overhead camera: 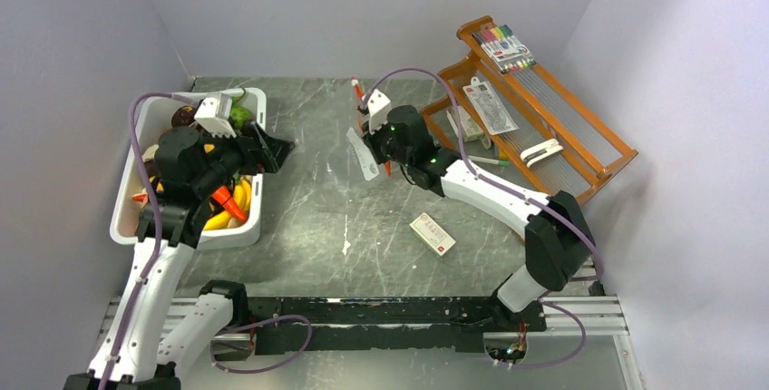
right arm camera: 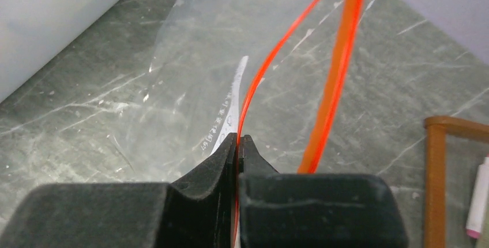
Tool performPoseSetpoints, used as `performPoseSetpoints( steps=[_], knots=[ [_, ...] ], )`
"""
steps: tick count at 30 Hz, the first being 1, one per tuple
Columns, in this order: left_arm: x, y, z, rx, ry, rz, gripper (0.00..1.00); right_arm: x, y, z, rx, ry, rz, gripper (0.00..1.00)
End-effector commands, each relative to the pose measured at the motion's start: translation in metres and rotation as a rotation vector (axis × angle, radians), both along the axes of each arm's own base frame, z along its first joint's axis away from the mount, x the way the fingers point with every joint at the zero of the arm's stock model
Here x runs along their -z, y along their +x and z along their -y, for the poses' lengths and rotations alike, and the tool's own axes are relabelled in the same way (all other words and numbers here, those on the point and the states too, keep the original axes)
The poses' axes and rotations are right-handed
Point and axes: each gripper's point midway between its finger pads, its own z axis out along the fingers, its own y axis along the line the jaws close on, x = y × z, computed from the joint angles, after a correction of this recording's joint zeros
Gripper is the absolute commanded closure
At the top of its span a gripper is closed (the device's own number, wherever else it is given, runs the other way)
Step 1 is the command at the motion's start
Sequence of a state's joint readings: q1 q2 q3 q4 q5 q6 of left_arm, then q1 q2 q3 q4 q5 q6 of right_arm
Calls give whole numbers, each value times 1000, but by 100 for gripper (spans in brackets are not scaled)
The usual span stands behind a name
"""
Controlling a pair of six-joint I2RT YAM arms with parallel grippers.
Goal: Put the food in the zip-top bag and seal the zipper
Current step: Pick up the zipper food storage bag at the center of the board, then open the zipper of the food storage bag at the center of the board.
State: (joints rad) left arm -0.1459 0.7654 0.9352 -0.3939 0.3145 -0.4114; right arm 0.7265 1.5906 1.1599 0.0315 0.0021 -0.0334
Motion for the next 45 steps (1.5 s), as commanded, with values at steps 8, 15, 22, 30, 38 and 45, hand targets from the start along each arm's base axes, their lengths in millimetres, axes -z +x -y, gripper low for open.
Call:
performPoseSetpoints(
  steps=[8,15,22,30,38,45],
  knots=[
    [-26,27,50,225,-241,-46,20,-68,-43,-14,-76,29,177,100],
    [-9,36,67,317,-317,-138,19,-66,-65,-39,-124,-14,204,100],
    [0,32,71,334,-354,-138,16,-62,-85,-62,-177,-21,212,100],
    [38,44,47,141,-249,-254,28,-66,-92,-77,-190,-7,213,100],
    [40,31,44,141,-248,-237,27,-56,-92,-81,-183,-9,187,100],
    [54,31,40,109,-231,-274,36,-54,-92,-85,-187,-9,176,100]
  ],
)
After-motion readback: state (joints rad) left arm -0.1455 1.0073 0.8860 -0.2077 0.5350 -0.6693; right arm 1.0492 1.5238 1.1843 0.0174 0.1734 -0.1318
